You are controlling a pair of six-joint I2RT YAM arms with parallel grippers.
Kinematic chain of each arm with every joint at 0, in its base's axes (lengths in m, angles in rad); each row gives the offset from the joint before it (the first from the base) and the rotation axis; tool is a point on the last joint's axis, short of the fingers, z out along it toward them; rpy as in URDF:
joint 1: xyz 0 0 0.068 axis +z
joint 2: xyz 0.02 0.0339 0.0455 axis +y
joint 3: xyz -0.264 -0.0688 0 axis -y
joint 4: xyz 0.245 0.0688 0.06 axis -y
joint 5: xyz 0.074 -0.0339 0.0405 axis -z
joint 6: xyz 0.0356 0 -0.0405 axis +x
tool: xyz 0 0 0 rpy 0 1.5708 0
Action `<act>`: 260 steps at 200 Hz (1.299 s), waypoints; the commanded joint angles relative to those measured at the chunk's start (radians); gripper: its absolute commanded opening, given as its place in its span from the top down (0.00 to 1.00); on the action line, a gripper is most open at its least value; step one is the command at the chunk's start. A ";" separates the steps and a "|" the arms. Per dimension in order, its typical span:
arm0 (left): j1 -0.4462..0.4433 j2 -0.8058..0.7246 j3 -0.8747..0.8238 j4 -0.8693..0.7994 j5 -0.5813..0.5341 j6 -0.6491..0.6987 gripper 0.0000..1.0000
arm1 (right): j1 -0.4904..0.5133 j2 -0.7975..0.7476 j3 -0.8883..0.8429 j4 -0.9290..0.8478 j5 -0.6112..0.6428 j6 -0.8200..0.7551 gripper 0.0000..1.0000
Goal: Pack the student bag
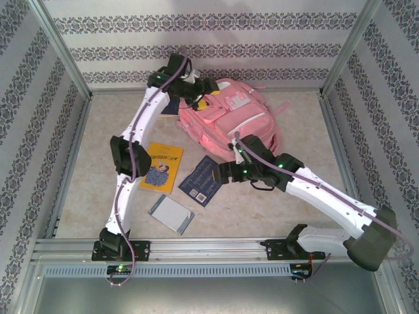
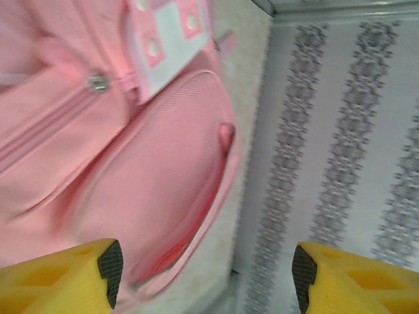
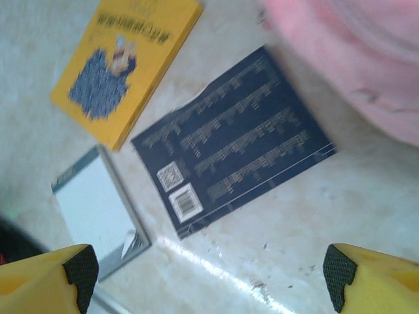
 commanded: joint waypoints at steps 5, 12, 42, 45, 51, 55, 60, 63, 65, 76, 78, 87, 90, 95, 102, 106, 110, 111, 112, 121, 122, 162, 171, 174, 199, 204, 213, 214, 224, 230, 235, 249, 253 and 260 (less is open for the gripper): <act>-0.042 -0.319 -0.182 -0.257 -0.361 0.245 0.29 | 0.070 0.090 0.016 -0.021 -0.095 -0.090 0.12; -0.054 -0.413 -0.351 -0.187 -0.404 0.236 0.28 | 0.086 0.110 0.018 -0.015 -0.099 -0.096 0.12; -0.001 -0.872 -1.142 0.170 -0.476 0.046 0.24 | 0.128 0.179 0.017 0.043 -0.167 -0.108 0.19; 0.010 -0.901 -1.195 0.184 -0.466 0.041 0.24 | 0.134 0.184 0.017 0.046 -0.175 -0.110 0.20; 0.025 -0.951 -1.288 0.204 -0.451 0.039 0.24 | 0.144 0.197 0.018 0.051 -0.185 -0.116 0.21; 0.031 -0.980 -1.339 0.209 -0.448 0.045 0.24 | 0.153 0.206 0.019 0.057 -0.197 -0.119 0.22; 0.039 -1.013 -1.400 0.211 -0.446 0.055 0.24 | 0.163 0.217 0.018 0.064 -0.219 -0.123 0.23; 0.042 -1.032 -1.433 0.214 -0.444 0.062 0.24 | 0.169 0.225 0.016 0.071 -0.232 -0.125 0.24; 0.045 -1.043 -1.454 0.216 -0.442 0.067 0.24 | 0.173 0.230 0.015 0.075 -0.241 -0.126 0.24; 0.062 -1.100 -1.560 0.226 -0.428 0.087 0.24 | 0.197 0.269 0.019 0.080 -0.254 -0.134 0.31; 0.065 -1.109 -1.576 0.226 -0.425 0.092 0.24 | 0.202 0.277 0.021 0.079 -0.251 -0.136 0.33; 0.082 -1.143 -1.642 0.228 -0.420 0.100 0.25 | 0.223 0.309 0.031 0.073 -0.252 -0.145 0.43; 0.087 -1.154 -1.662 0.231 -0.417 0.104 0.25 | 0.230 0.320 0.034 0.075 -0.255 -0.146 0.46; 0.098 -1.166 -1.694 0.238 -0.414 0.110 0.25 | 0.241 0.334 0.039 0.080 -0.262 -0.148 0.51; 0.116 -1.178 -1.732 0.248 -0.400 0.112 0.25 | 0.257 0.356 0.042 0.090 -0.275 -0.151 0.57; 0.129 -1.181 -1.757 0.254 -0.384 0.112 0.25 | 0.266 0.369 0.045 0.096 -0.286 -0.154 0.60; 0.143 -1.181 -1.778 0.260 -0.367 0.109 0.25 | 0.274 0.381 0.047 0.102 -0.296 -0.156 0.63; 0.146 -1.181 -1.783 0.263 -0.363 0.110 0.25 | 0.277 0.385 0.048 0.103 -0.298 -0.157 0.64; 0.147 -1.181 -1.788 0.266 -0.359 0.110 0.25 | 0.279 0.388 0.049 0.103 -0.300 -0.158 0.64; 0.170 -1.176 -1.826 0.278 -0.327 0.111 0.25 | 0.300 0.419 0.059 0.107 -0.309 -0.167 0.70; 0.171 -1.175 -1.829 0.279 -0.324 0.110 0.25 | 0.302 0.423 0.060 0.107 -0.309 -0.168 0.71; 0.189 -1.159 -1.938 0.329 -0.254 0.081 0.25 | 0.369 0.557 0.104 0.094 -0.307 -0.197 0.98; 0.190 -1.159 -1.961 0.356 -0.243 0.062 0.25 | 0.373 0.578 0.111 0.098 -0.300 -0.188 1.00; 0.190 -1.160 -1.968 0.366 -0.236 0.059 0.25 | 0.374 0.585 0.113 0.099 -0.297 -0.184 1.00; 0.192 -1.117 -1.995 0.392 -0.213 0.062 0.24 | 0.377 0.627 0.129 0.116 -0.257 -0.147 1.00; 0.191 -1.109 -1.997 0.393 -0.208 0.066 0.24 | 0.376 0.635 0.134 0.113 -0.240 -0.139 1.00; 0.191 -1.093 -2.004 0.395 -0.201 0.071 0.24 | 0.373 0.654 0.145 0.112 -0.222 -0.130 1.00; 0.191 -1.091 -2.004 0.396 -0.199 0.071 0.24 | 0.373 0.656 0.146 0.112 -0.222 -0.129 1.00; 0.191 -1.081 -2.012 0.397 -0.192 0.075 0.24 | 0.367 0.674 0.162 0.106 -0.207 -0.122 1.00; 0.191 -1.077 -2.015 0.397 -0.189 0.076 0.24 | 0.363 0.685 0.173 0.099 -0.198 -0.118 1.00; 0.191 -1.076 -2.019 0.396 -0.189 0.078 0.23 | 0.361 0.693 0.181 0.095 -0.192 -0.115 1.00; 0.191 -1.078 -2.030 0.396 -0.188 0.075 0.23 | 0.344 0.704 0.197 0.092 -0.177 -0.105 1.00; 0.191 -1.081 -2.034 0.398 -0.186 0.073 0.23 | 0.339 0.705 0.199 0.094 -0.176 -0.101 1.00; 0.192 -1.080 -2.045 0.406 -0.179 0.069 0.23 | 0.327 0.707 0.200 0.099 -0.178 -0.091 1.00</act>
